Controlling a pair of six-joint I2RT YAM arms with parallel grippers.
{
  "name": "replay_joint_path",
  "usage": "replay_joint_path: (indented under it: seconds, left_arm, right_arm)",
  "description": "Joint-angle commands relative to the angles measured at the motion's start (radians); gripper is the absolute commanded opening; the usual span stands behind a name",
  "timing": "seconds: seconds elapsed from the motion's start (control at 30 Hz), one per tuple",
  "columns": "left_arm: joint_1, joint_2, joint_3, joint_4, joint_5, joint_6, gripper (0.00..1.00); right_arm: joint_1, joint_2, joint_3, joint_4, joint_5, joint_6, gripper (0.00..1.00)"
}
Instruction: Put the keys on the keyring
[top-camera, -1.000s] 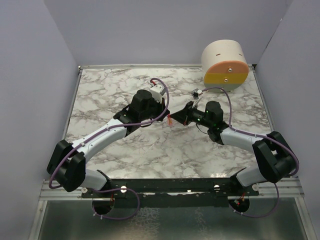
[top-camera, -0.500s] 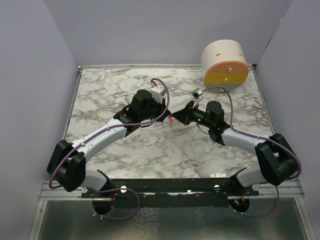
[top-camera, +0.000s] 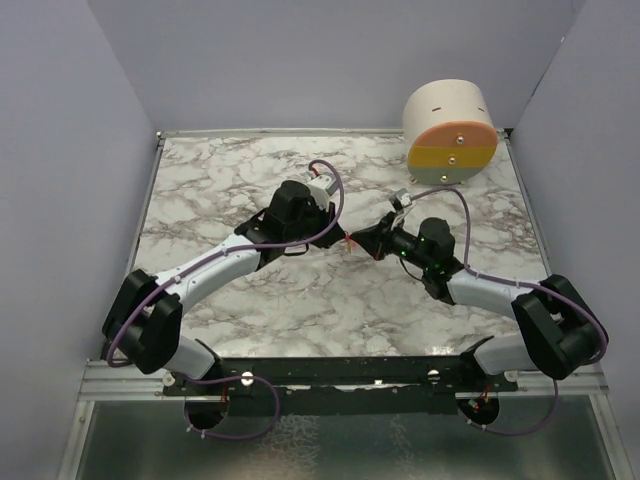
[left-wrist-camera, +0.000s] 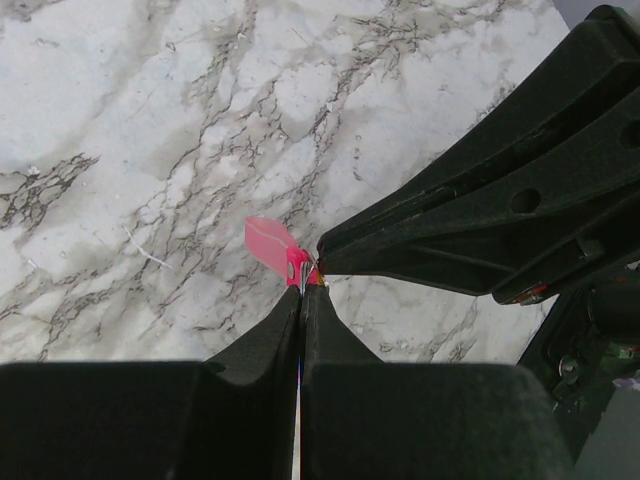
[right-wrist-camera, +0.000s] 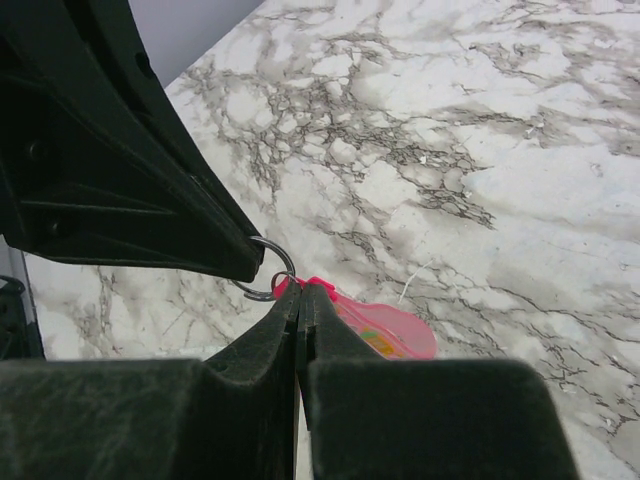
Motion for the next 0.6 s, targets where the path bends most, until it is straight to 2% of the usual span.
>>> replay_joint_path:
  seconds: [0.0, 0.57]
  left_arm:
    - [-0.006, 0.026, 0.039, -0.037, 0.065, -0.023, 0.0]
    - [-0.006, 0.14, 0.172, -0.136, 0.185, -0.024, 0.0]
  right_arm:
    - [-0.005, -0.03, -0.042, 0.181, 0.069, -0.082, 0.01]
    - [-0.005, 0.034, -0.088, 0.415, 0.177, -0.265, 0.01]
